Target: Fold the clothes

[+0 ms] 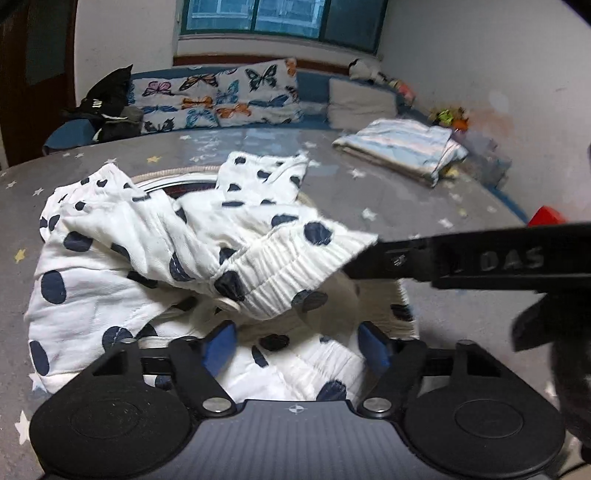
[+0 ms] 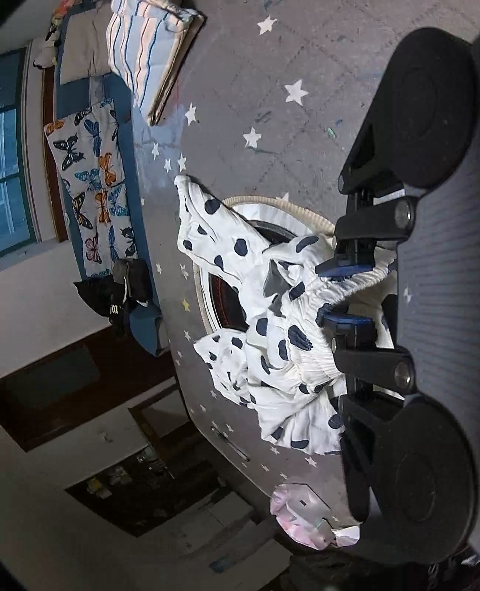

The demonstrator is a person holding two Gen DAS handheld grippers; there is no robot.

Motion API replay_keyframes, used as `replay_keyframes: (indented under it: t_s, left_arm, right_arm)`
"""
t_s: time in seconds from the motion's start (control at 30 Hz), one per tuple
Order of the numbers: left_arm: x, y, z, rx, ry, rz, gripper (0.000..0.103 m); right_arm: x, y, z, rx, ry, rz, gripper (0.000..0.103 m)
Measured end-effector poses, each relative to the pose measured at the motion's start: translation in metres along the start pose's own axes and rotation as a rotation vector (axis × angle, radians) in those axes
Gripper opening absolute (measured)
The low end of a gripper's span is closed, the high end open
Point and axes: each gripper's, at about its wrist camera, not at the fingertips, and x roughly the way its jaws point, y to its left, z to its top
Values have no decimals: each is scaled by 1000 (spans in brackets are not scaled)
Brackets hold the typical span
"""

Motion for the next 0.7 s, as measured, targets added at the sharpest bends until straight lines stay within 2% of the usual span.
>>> replay_keyframes:
  t_s: [0.03,0.07,0.1,0.2,0.3,0.53,0.7]
  left_arm:
    - [2,1,-1,-3,10,-3,55]
    - [1,2,-2,1,10,-2,46]
    - [-1,3,-3,6,10,1,32]
    - [-11,11,-6,-8,10,-23,13]
    - [-27,14,-10,-1,-11,-26,6]
    - [-76,23,-28,9,-73,-47,4]
    - [-115,33,-43,-1,-121,-40,4]
  right_arm:
    - [0,-1,0,7,-3,-4,19]
    - [0,-2,-1,5,-6,-14,19]
    - [-1,-2,-2,0,-9,-28,19]
    - [-3,4,-8,-57,-12,-58,22]
    - [-5,14,-15,-133,-19,-90,22]
    - [-15,46,-31,-324,-77,-138,23]
    - [-21,64,-41,-382,-99,-142,23]
